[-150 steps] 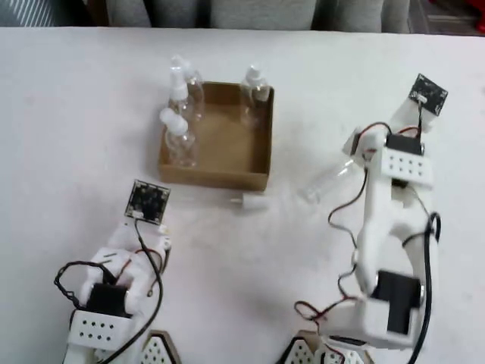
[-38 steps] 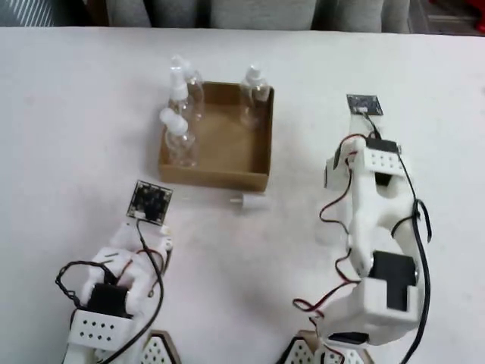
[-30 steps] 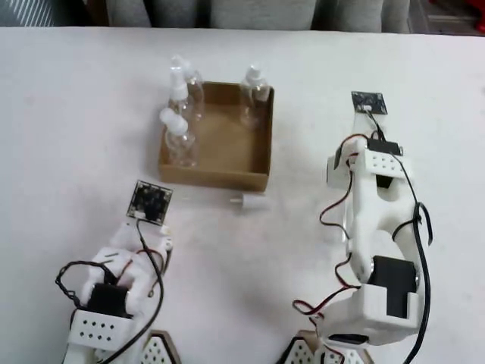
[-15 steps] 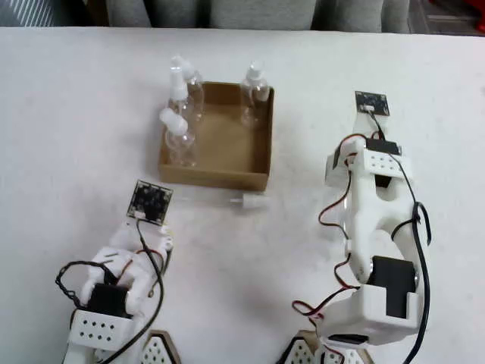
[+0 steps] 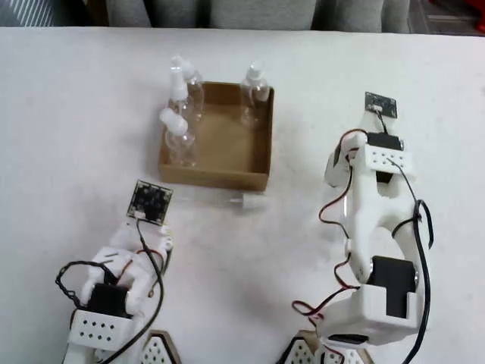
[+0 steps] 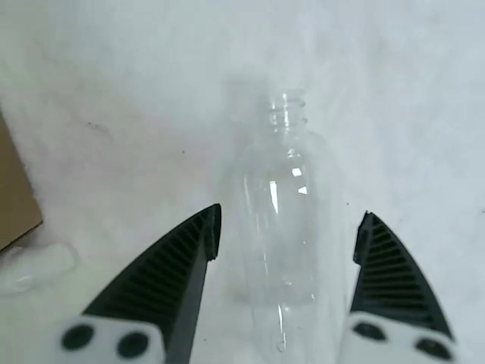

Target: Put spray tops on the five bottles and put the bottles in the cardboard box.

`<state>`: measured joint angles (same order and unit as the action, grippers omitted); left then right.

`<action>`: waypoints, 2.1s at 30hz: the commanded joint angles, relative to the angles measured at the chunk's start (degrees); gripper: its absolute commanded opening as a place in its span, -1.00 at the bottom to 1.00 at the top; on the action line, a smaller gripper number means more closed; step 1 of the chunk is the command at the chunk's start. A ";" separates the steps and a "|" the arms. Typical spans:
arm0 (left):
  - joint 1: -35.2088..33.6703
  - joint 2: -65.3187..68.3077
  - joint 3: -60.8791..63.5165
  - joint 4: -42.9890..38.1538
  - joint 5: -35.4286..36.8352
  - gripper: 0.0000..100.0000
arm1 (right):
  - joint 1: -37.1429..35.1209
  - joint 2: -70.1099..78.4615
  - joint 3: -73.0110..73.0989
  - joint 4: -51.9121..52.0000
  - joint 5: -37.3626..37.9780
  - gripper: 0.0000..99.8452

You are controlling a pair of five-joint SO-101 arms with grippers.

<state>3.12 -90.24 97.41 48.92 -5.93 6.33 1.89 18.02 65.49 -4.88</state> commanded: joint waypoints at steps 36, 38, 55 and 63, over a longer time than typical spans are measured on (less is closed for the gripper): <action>0.57 -0.75 0.00 -1.05 -0.35 -0.96 | 0.92 20.70 -21.89 8.31 6.15 -0.97; 0.57 -0.75 0.00 -0.97 -0.35 -0.96 | 0.92 20.70 -21.89 8.48 6.15 -0.96; 0.57 -0.75 0.00 -0.97 -0.35 -0.96 | 0.92 -9.19 8.09 -8.40 5.63 -0.97; 0.57 -0.75 0.00 -0.97 -0.35 -0.96 | 0.48 -28.97 24.97 -19.38 3.52 -0.96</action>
<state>3.12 -90.24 97.41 48.92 -5.93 7.12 -18.24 38.95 49.93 -0.13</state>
